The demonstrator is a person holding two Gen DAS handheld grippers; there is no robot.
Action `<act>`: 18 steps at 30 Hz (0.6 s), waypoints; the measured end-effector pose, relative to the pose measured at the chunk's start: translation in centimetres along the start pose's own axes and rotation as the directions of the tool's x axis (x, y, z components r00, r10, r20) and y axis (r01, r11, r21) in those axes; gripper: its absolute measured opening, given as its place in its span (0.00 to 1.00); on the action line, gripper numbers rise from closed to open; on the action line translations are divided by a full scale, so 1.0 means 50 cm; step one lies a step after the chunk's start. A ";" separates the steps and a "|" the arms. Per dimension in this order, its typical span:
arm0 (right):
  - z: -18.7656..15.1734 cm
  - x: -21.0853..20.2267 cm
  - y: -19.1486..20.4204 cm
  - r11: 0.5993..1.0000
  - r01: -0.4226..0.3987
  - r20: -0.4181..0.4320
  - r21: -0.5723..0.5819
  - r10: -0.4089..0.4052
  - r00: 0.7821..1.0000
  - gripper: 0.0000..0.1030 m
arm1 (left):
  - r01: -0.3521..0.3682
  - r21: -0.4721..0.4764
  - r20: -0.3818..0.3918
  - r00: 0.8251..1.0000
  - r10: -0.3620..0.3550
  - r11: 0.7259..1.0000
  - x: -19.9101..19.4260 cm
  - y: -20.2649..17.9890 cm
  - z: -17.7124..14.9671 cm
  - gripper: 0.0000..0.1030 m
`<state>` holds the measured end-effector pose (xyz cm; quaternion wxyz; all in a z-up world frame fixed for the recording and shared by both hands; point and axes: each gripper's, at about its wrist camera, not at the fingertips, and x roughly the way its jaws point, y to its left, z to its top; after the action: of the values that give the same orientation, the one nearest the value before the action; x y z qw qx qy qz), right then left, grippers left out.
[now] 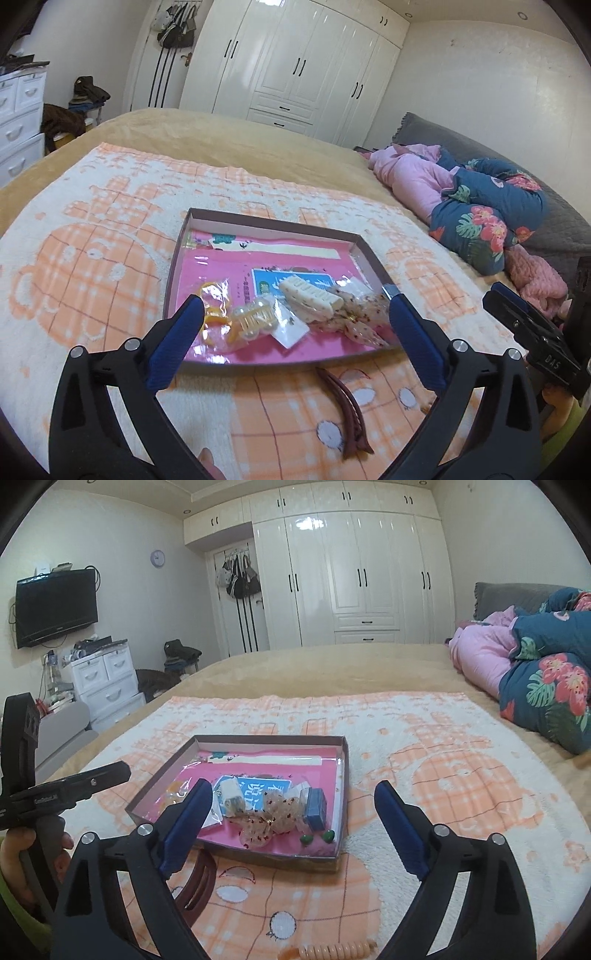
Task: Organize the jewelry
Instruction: 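Open both grippers in the box and withdraw them, then grasp the dark red claw clip with the left gripper while the right grasps the coiled orange hair tie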
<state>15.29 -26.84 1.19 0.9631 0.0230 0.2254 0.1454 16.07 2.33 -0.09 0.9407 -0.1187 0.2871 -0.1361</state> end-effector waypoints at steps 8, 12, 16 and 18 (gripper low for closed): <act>-0.018 -0.048 -0.006 0.999 0.026 0.021 -0.020 -0.026 0.999 0.85 | -0.008 0.014 0.001 1.000 0.008 1.000 -0.032 -0.010 -0.030 0.89; -0.030 -0.063 -0.011 0.999 0.037 0.019 -0.015 -0.036 0.999 0.85 | -0.016 0.027 0.006 1.000 0.016 1.000 -0.043 -0.013 -0.043 0.89; -0.046 -0.074 -0.011 0.998 0.051 0.014 -0.029 -0.050 0.999 0.85 | -0.013 0.043 0.016 1.000 0.012 0.999 -0.055 -0.020 -0.056 0.89; -0.058 -0.075 -0.012 0.999 0.048 0.000 -0.024 -0.048 0.999 0.85 | -0.006 0.054 0.013 1.000 0.006 0.999 -0.057 -0.024 -0.065 0.89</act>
<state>10.96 -28.54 0.15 0.9664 0.0058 0.2245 0.1249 11.68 1.65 -0.90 0.9458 -0.0935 0.2775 -0.1402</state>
